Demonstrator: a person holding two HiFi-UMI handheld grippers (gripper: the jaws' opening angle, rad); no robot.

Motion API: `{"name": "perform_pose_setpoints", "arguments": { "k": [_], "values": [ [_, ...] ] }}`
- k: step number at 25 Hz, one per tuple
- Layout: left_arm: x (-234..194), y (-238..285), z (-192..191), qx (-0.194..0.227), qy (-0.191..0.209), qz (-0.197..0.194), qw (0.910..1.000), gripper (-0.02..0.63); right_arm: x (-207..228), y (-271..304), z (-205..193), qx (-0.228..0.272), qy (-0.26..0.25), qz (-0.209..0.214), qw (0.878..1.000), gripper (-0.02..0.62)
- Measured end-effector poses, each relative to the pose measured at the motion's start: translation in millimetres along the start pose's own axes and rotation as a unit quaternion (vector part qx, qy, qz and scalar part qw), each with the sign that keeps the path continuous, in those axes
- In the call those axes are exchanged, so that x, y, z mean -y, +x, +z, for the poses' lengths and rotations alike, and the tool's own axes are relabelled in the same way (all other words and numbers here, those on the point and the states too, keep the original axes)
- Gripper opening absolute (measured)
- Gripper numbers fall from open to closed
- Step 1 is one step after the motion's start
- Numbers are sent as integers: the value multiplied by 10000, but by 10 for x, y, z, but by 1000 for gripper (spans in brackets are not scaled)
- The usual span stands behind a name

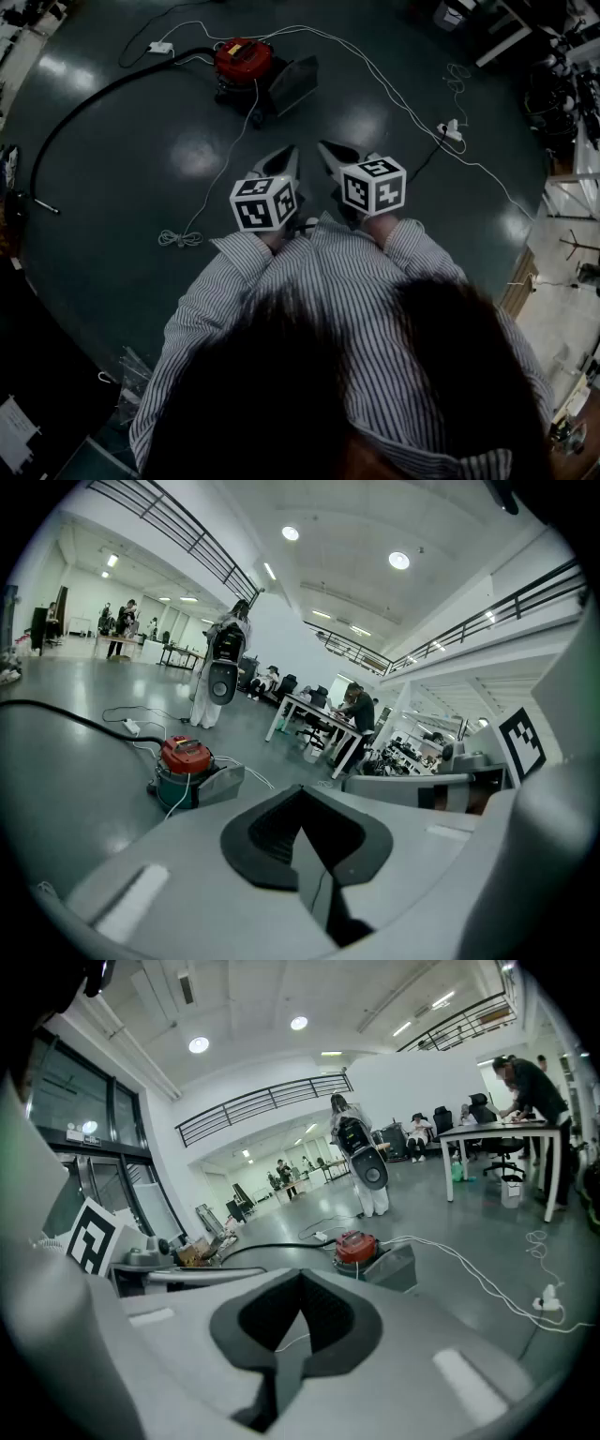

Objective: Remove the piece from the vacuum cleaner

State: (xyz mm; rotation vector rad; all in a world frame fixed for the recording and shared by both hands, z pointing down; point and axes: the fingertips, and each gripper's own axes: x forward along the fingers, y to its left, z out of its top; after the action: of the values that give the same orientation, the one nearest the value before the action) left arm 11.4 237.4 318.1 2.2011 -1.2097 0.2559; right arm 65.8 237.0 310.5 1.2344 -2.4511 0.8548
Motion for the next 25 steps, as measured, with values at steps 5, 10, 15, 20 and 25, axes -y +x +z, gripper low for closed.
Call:
{"name": "perform_pose_setpoints", "arguments": {
  "k": [5,10,15,20,25],
  "values": [
    [-98,13,51,48,-100,99,9999,6,70,7,25,74,198,-51,9998,2],
    [-102,1,71,73,-36,108,9999,6,29,29,31,59,145,9,9999,2],
    [-124,15,86,100,-26,125,9999,6,2,65,78,84,14,66,9999,2],
    [-93,61,134,132,14,118,9998,6,-4,78,146,164,-81,196,9996,2],
    [-119,177,164,130,-97,176,9997,6,84,126,207,164,-19,331,9993,2]
  ]
}}
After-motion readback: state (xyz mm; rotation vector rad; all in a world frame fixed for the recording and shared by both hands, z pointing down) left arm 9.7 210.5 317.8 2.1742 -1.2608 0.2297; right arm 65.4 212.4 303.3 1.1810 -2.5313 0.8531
